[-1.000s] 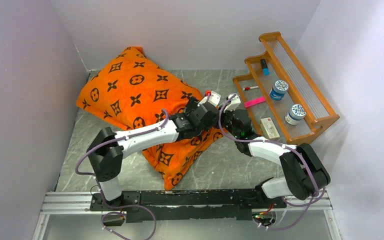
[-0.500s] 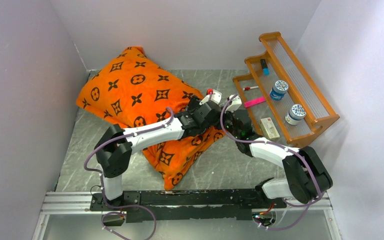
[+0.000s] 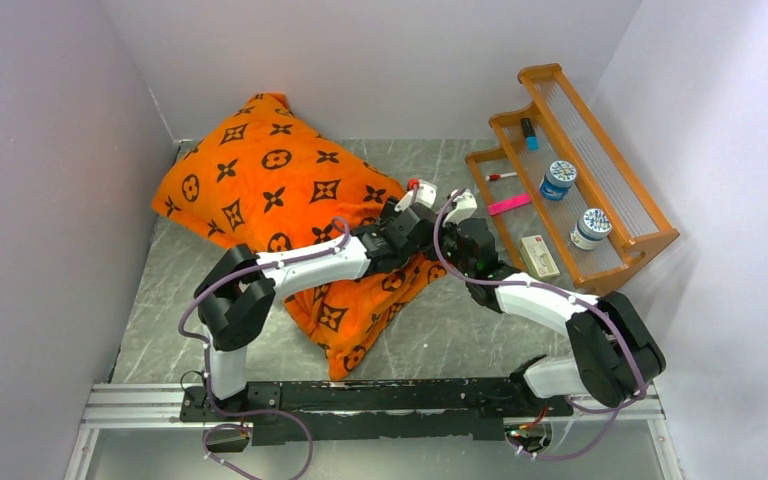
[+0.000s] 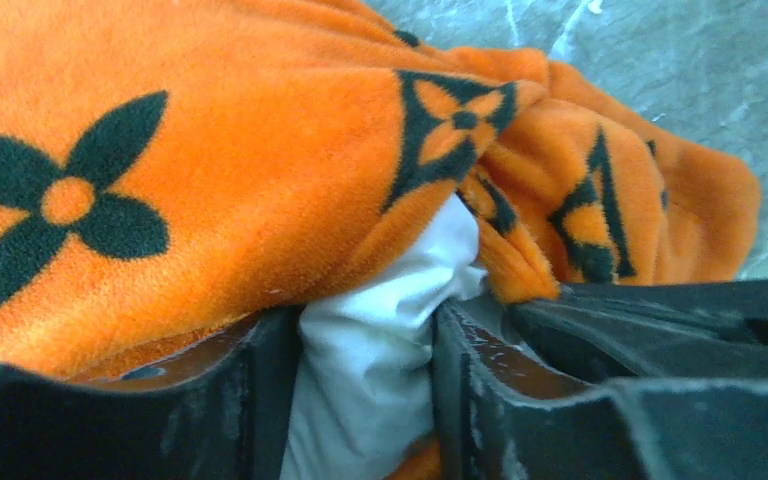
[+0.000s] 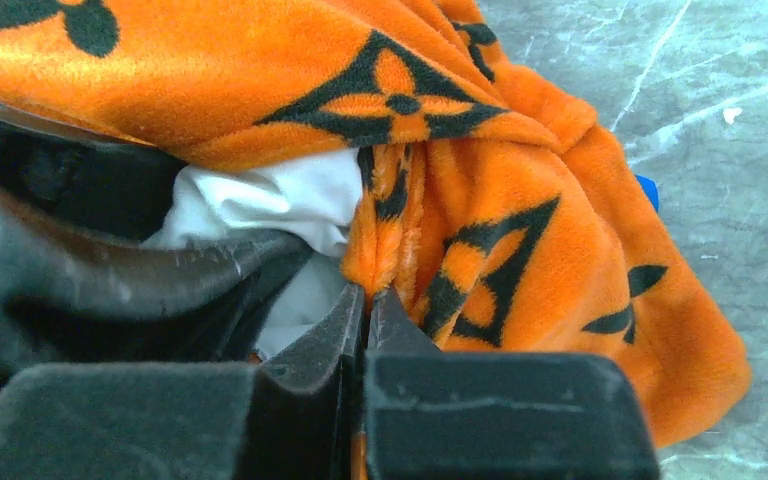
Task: Remove the pillowcase from the pillow
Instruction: Remove the pillow from the pillowcase.
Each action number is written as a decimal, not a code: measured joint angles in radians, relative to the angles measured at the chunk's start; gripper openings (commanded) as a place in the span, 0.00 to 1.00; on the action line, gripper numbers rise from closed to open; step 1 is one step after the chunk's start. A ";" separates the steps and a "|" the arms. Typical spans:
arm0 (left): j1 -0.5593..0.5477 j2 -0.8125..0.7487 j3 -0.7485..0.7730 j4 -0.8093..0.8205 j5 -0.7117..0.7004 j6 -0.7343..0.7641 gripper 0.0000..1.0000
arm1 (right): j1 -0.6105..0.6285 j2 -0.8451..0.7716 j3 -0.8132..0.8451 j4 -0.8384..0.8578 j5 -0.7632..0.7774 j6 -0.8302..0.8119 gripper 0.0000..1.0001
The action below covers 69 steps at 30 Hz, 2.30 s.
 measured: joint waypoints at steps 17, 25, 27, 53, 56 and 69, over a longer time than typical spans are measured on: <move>0.057 -0.288 -0.354 0.252 0.129 -0.072 0.05 | 0.047 -0.130 0.031 -0.134 0.086 0.000 0.00; 0.095 -0.526 -0.552 0.303 0.173 -0.133 0.05 | 0.075 -0.155 0.077 -0.208 0.082 0.005 0.00; 0.100 -0.562 -0.578 0.307 0.179 -0.147 0.05 | 0.080 -0.154 0.079 -0.214 0.082 0.008 0.00; 0.105 -0.620 -0.629 0.341 0.145 -0.129 0.05 | 0.039 -0.082 0.241 -0.384 -0.025 -0.093 0.45; 0.105 -0.630 -0.629 0.332 0.136 -0.123 0.05 | 0.040 -0.082 0.280 -0.424 -0.051 -0.110 0.58; 0.101 -0.642 -0.629 0.321 0.116 -0.105 0.05 | 0.150 0.004 0.491 -0.588 0.054 -0.164 0.79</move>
